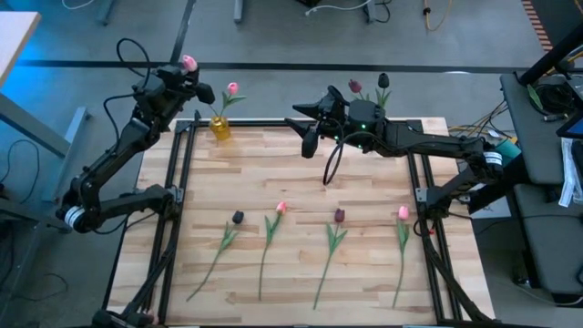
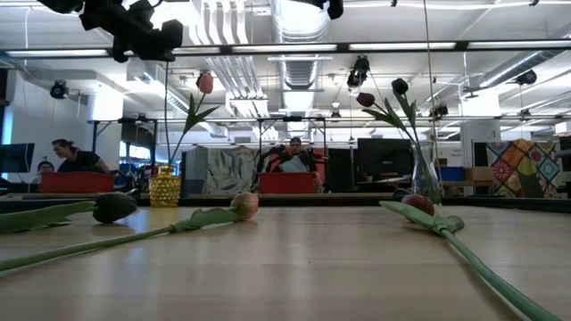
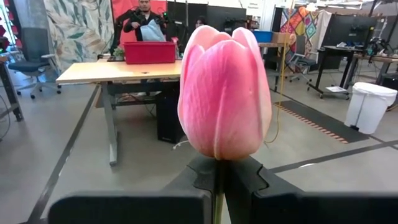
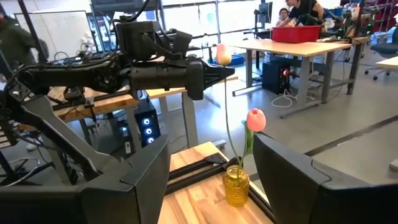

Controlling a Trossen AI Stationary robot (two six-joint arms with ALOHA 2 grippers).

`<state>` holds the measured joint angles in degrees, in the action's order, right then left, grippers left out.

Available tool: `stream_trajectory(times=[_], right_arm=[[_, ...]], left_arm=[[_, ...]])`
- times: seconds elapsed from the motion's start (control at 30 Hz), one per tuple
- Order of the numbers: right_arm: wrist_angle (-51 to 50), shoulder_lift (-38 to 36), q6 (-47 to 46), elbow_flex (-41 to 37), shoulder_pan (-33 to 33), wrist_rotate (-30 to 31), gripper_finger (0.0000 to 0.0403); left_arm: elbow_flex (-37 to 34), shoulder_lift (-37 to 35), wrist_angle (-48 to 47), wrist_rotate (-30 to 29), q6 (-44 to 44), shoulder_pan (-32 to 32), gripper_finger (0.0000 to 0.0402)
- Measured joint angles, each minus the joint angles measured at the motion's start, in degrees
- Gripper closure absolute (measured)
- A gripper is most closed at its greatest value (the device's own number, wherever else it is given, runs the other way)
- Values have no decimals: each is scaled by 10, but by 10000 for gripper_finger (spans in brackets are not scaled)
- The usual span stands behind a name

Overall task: Sort flowers into vase by color
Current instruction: Insert the center top pink tulip into the yellow glass vase

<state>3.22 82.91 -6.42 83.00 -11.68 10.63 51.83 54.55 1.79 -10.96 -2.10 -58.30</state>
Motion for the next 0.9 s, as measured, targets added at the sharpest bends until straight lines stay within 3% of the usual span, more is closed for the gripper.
stream_trajectory(times=[0.6, 0.9], right_arm=[[0, 0, 11, 0, -9, 0, 184], [0, 0, 12, 0, -11, 0, 184]], left_arm=[[0, -10, -29, -5, -5, 0, 401], [-7, 47, -28, -5, 25, -2, 401]])
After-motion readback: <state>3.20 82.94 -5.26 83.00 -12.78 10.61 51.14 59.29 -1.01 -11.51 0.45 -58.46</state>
